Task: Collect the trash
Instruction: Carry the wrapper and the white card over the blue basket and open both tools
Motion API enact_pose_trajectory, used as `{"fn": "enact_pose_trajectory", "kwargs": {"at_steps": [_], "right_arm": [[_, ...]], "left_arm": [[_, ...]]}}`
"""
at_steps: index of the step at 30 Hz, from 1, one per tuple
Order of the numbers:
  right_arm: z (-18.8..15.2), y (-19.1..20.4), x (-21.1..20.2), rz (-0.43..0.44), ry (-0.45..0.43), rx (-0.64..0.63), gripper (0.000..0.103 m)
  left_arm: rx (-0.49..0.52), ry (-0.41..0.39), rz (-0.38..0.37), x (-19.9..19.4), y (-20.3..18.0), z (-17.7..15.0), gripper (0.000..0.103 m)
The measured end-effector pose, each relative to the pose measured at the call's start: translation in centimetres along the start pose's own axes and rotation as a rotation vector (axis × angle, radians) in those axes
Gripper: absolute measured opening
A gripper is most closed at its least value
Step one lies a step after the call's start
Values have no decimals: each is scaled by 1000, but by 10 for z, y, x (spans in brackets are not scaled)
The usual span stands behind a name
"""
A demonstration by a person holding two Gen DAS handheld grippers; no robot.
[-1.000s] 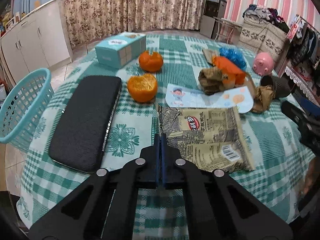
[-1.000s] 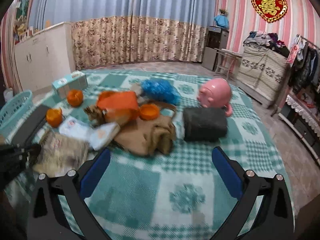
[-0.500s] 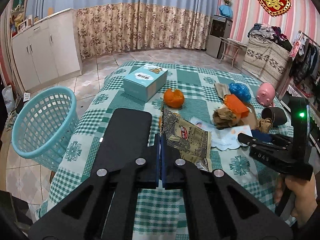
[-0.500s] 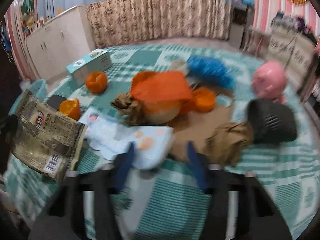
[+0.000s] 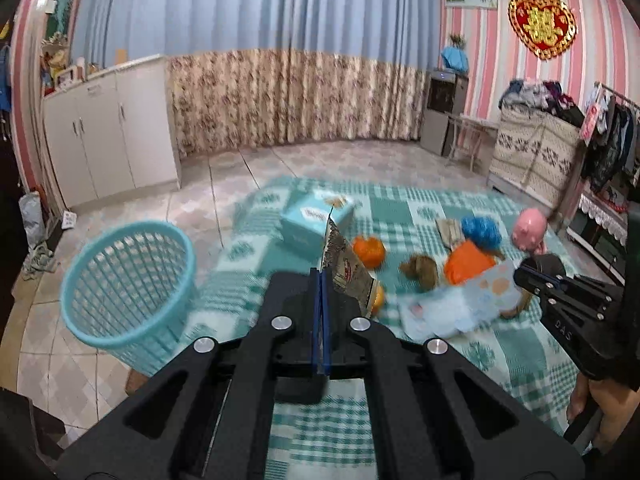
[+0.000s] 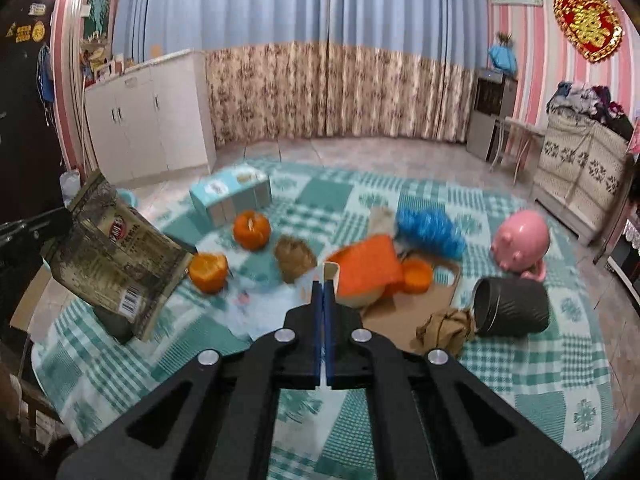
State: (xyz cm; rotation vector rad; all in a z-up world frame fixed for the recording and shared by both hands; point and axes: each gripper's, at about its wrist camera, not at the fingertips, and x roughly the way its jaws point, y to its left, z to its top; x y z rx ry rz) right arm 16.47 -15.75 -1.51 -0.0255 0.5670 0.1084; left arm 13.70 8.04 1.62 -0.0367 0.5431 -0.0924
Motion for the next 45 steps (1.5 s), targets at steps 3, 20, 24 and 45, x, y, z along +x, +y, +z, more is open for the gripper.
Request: {"fn": "enact_pose_trajectory", "kwargs": {"at_steps": [3, 20, 24, 45], "right_arm": [[14, 12, -10, 16, -28, -2, 1], [88, 86, -10, 91, -139, -66, 1], [103, 110, 0, 117, -148, -92, 1], [131, 255, 76, 316, -107, -160, 1]], "left_arm": [[-27, -37, 17, -12, 22, 15, 0], [-135, -39, 263, 38, 186, 50, 0], [-131, -4, 305, 65, 208, 40, 0], [-221, 86, 312, 112, 289, -4, 8]]}}
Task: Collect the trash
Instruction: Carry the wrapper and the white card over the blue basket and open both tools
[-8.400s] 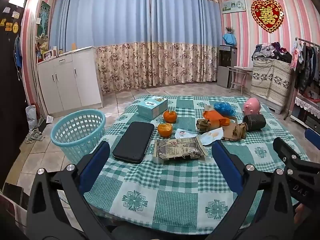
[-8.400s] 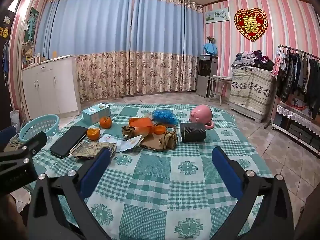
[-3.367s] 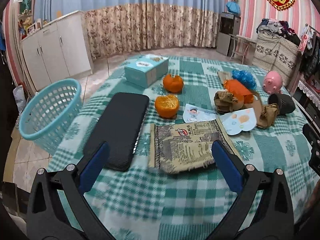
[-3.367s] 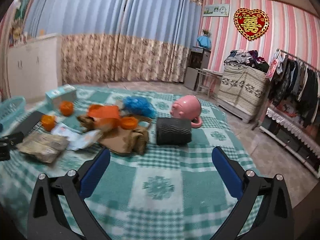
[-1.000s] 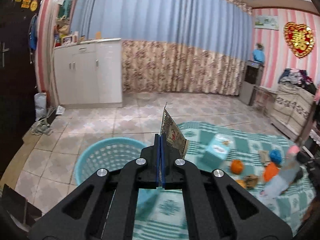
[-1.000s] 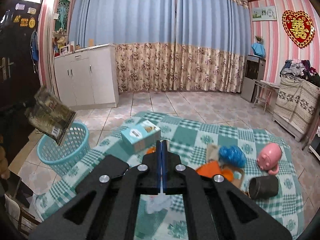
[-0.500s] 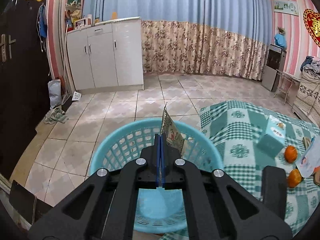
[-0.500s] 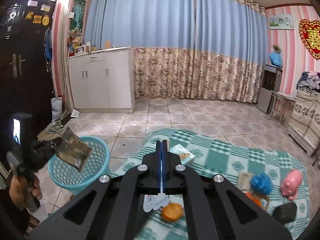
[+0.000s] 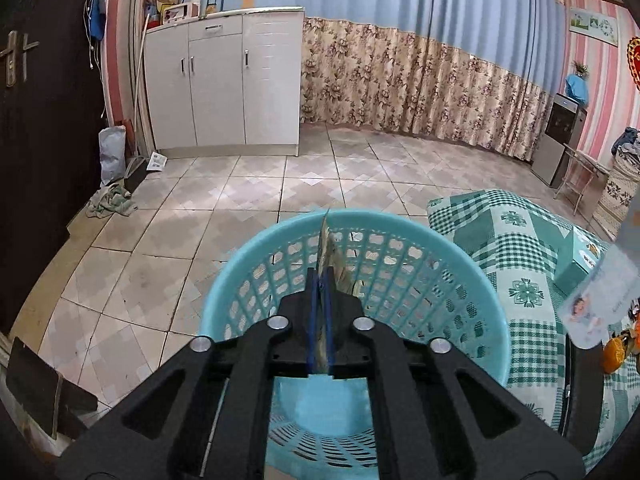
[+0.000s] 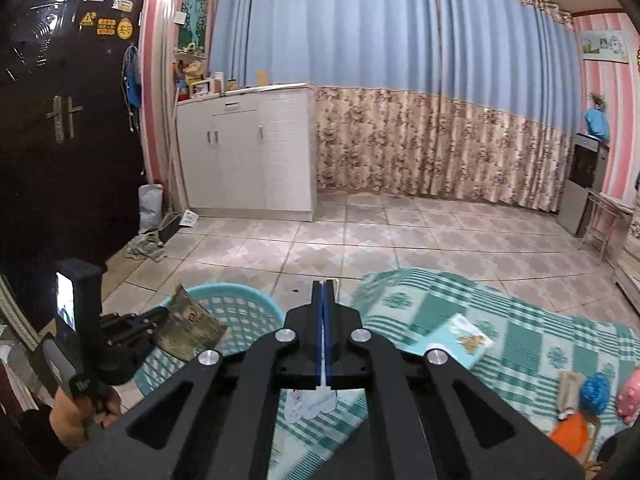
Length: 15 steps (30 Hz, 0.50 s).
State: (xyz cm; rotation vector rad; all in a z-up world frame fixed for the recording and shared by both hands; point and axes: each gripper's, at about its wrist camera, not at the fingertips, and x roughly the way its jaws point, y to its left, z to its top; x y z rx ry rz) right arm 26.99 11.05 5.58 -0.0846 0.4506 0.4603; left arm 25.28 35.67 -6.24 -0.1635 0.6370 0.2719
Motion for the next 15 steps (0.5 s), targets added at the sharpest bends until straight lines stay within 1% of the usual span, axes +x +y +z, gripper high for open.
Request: {"fn": "enact_pose_trajectory", "kwargs": {"at_steps": [1, 2, 4, 5, 7, 8, 10, 11, 15], "right_arm": [[3, 5, 6, 11, 2, -3, 1], [4, 5, 10, 17, 4, -7, 0], [7, 17, 21, 34, 6, -24, 0], [8, 19, 23, 39, 7, -30, 0], [11, 29, 32, 56, 9, -41, 0], [12, 32, 34, 63, 10, -43, 0], [12, 40, 46, 79, 18, -44, 0], [11, 44, 50, 86, 24, -43, 0], [-4, 57, 80, 106, 72, -49, 0]], "left_arm": [[4, -1, 8, 0, 2, 1, 24], [7, -5, 16, 0, 4, 2, 46], [8, -33, 30, -6, 9, 4, 65], [5, -39, 30, -9, 11, 6, 70], [-7, -46, 32, -13, 16, 9, 75], [-19, -56, 36, -17, 21, 11, 81], [-38, -84, 48, -26, 27, 14, 88], [-42, -102, 58, -32, 29, 14, 90], [-50, -130, 96, -45, 33, 12, 91]]}}
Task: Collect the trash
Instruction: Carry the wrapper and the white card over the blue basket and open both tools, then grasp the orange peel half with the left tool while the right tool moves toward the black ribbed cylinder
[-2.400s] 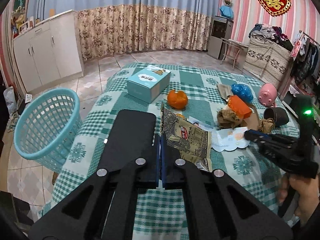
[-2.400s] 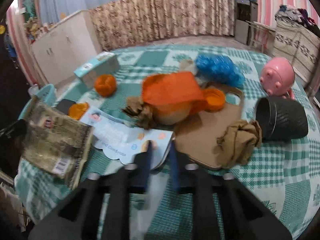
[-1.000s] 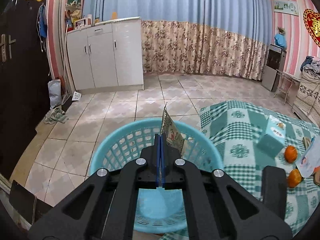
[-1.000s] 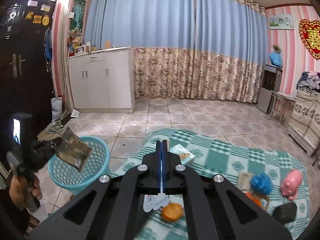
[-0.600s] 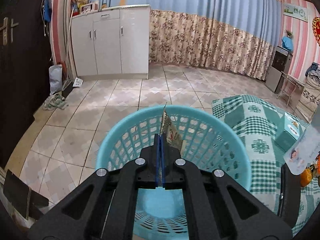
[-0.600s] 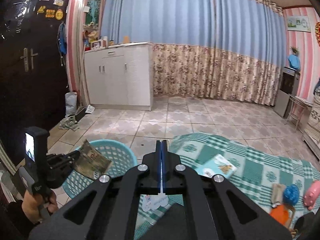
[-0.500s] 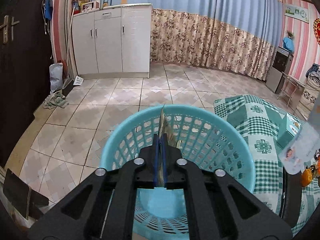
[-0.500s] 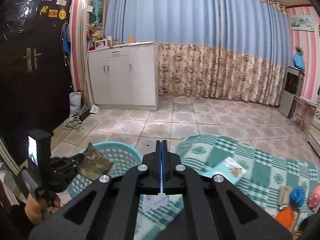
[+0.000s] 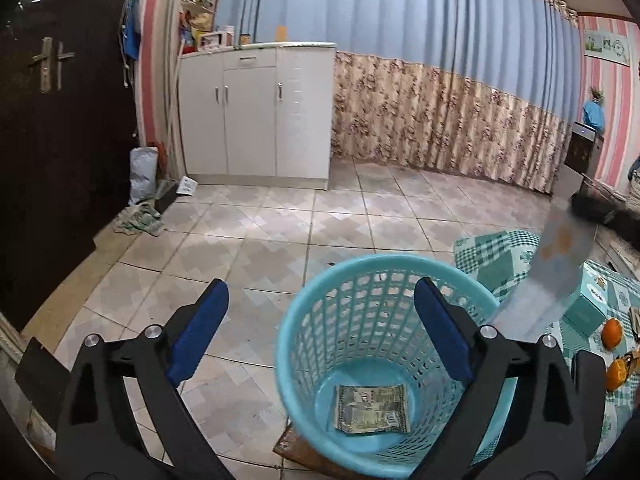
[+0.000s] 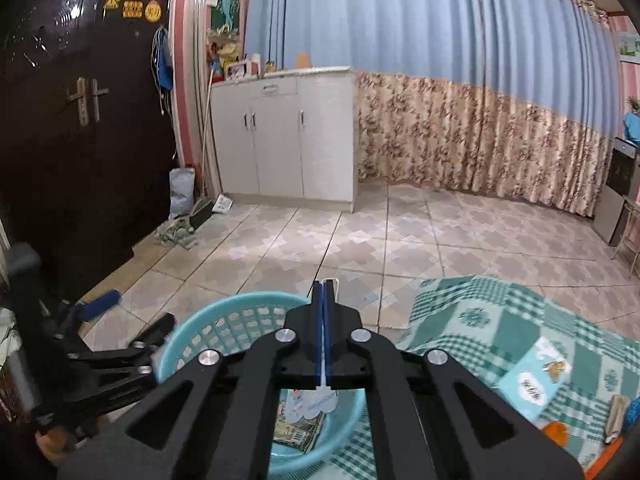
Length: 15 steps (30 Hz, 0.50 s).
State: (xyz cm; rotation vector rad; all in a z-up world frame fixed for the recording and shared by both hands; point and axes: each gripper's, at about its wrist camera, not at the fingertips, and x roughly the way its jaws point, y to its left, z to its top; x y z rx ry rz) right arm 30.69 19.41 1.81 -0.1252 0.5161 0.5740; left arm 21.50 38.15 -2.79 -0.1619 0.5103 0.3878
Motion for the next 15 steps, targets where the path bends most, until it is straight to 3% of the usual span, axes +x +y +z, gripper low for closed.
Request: {"fn": "enact_pose_trajectory", "kwargs": {"at_steps": [9, 15], "right_arm": [[-30, -1, 57, 16, 140, 0, 1], [-36, -14, 59, -19, 199, 8, 2]], "left_arm": [[-16, 6, 3, -12, 5, -2, 92], [-5, 20, 7, -15, -5, 0, 92]]}}
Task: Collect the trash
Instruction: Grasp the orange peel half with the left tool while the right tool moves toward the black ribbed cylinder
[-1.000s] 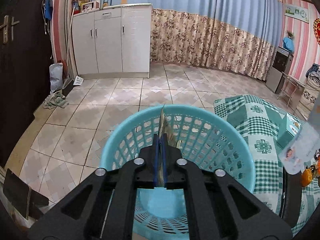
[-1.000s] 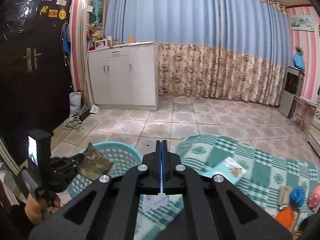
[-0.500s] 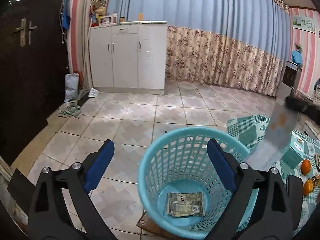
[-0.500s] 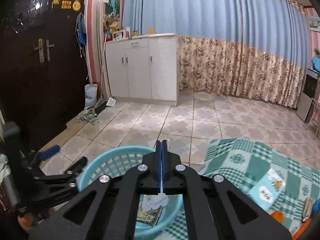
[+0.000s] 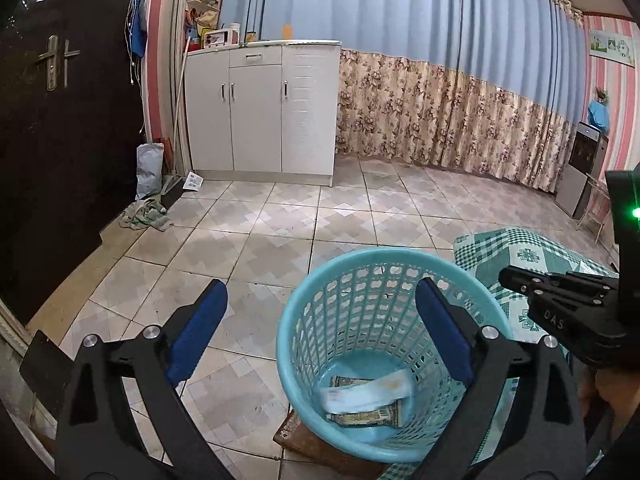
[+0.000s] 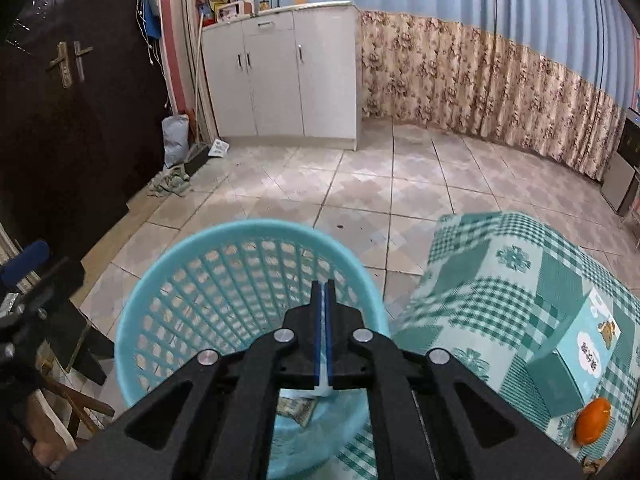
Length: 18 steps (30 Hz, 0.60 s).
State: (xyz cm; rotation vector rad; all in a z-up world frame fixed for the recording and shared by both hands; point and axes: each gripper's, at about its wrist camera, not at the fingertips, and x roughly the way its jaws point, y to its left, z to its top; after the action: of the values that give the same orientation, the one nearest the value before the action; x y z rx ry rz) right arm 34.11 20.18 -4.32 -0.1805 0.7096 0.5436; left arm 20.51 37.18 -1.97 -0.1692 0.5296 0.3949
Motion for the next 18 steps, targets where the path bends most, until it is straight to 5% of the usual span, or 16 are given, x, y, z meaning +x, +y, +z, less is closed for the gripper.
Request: {"fn": "enact_pose_trajectory", "kwargs": {"at_steps": [3, 5, 18], "right_arm": [[-4, -20, -21, -9, -17, 23, 19], [-9, -35, -43, -27, -59, 35, 66], [-93, -179, -191, -378, -154, 114, 92]], "left_arm": [[0, 5, -4, -3, -6, 4, 92], [9, 1, -14, -11, -16, 5, 92], [96, 34, -193, -56, -147, -12, 98]]}}
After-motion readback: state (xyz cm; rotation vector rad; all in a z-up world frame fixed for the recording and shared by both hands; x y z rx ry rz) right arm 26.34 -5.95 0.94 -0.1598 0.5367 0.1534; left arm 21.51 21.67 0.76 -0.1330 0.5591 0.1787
